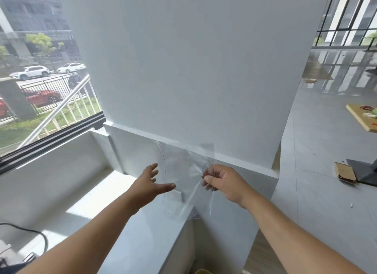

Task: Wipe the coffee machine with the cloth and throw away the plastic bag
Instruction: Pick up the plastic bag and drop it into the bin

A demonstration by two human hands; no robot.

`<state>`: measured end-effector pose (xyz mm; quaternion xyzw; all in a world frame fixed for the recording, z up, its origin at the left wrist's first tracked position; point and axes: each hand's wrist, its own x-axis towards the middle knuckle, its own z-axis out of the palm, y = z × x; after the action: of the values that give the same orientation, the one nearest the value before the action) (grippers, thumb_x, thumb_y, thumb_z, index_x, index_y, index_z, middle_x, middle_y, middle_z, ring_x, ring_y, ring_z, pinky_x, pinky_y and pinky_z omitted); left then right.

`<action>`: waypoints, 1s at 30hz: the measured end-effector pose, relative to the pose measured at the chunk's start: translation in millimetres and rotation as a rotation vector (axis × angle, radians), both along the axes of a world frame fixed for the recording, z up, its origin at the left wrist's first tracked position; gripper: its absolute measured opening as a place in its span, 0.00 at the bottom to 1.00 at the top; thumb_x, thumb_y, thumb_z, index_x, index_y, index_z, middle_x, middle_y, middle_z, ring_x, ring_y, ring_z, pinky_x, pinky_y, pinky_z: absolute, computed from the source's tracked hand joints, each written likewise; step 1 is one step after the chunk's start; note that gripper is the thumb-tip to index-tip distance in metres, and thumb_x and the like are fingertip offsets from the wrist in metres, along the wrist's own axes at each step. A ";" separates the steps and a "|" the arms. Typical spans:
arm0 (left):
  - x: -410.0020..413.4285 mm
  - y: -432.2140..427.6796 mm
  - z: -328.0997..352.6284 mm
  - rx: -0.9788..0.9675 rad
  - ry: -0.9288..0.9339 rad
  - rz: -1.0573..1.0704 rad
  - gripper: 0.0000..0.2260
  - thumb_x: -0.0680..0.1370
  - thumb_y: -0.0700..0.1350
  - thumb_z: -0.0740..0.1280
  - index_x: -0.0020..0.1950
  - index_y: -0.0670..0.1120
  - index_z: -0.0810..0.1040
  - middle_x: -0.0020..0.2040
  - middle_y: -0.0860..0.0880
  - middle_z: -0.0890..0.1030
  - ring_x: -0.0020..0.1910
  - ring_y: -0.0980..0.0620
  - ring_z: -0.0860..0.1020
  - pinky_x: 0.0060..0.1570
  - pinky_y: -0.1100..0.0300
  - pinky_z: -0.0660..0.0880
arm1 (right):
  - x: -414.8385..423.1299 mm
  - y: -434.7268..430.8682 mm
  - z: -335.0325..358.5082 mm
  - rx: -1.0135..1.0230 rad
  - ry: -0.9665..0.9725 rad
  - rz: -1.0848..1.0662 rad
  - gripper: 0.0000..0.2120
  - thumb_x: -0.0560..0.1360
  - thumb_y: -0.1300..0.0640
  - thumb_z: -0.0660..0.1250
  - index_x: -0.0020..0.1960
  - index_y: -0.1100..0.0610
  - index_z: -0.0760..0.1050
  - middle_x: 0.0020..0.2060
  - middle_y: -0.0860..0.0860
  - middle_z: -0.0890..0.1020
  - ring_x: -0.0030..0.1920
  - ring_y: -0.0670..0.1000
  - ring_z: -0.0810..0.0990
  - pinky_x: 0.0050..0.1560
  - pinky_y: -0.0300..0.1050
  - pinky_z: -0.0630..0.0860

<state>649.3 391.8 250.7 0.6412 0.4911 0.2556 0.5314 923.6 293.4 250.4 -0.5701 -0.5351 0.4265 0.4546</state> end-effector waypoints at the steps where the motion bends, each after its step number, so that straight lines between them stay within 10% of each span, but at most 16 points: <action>1: 1.6 1.1 1.8 -0.039 -0.025 -0.004 0.54 0.62 0.58 0.85 0.82 0.56 0.59 0.79 0.51 0.68 0.75 0.49 0.69 0.65 0.53 0.70 | 1.8 1.2 0.9 0.002 0.017 0.011 0.10 0.81 0.62 0.67 0.46 0.49 0.83 0.43 0.52 0.88 0.41 0.50 0.84 0.45 0.41 0.77; 8: 16.5 -1.4 13.2 -0.186 -0.060 -0.012 0.35 0.68 0.53 0.84 0.71 0.54 0.72 0.57 0.52 0.87 0.59 0.52 0.83 0.62 0.49 0.75 | 15.5 0.8 6.1 0.021 0.086 0.034 0.08 0.81 0.63 0.67 0.49 0.54 0.83 0.41 0.53 0.86 0.41 0.51 0.84 0.46 0.44 0.78; 15: 36.2 -4.9 5.3 -0.162 -0.113 0.031 0.09 0.77 0.44 0.76 0.56 0.43 0.84 0.41 0.47 0.85 0.37 0.50 0.83 0.43 0.57 0.82 | 19.3 0.5 2.6 -0.005 0.108 -0.051 0.07 0.83 0.57 0.66 0.54 0.52 0.83 0.41 0.49 0.86 0.39 0.50 0.82 0.41 0.44 0.76; 21: 24.8 0.6 9.2 -0.104 -0.082 -0.008 0.09 0.81 0.47 0.73 0.53 0.42 0.83 0.35 0.46 0.84 0.25 0.50 0.74 0.28 0.61 0.71 | 1.8 -13.2 0.6 -0.086 0.055 -0.077 0.08 0.83 0.56 0.64 0.58 0.51 0.81 0.34 0.50 0.83 0.29 0.49 0.74 0.32 0.42 0.72; 30: -9.0 -0.8 1.5 -0.251 -0.206 -0.203 0.09 0.83 0.42 0.67 0.63 0.48 0.81 0.40 0.46 0.83 0.28 0.52 0.73 0.32 0.58 0.68 | -45.7 -41.3 4.0 -0.123 0.251 -0.222 0.10 0.83 0.58 0.62 0.56 0.49 0.82 0.32 0.52 0.78 0.33 0.52 0.74 0.32 0.43 0.71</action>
<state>640.3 391.0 252.2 0.5867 0.3949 0.2014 0.6777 877.8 252.0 254.3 -0.5948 -0.3808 0.4734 0.5265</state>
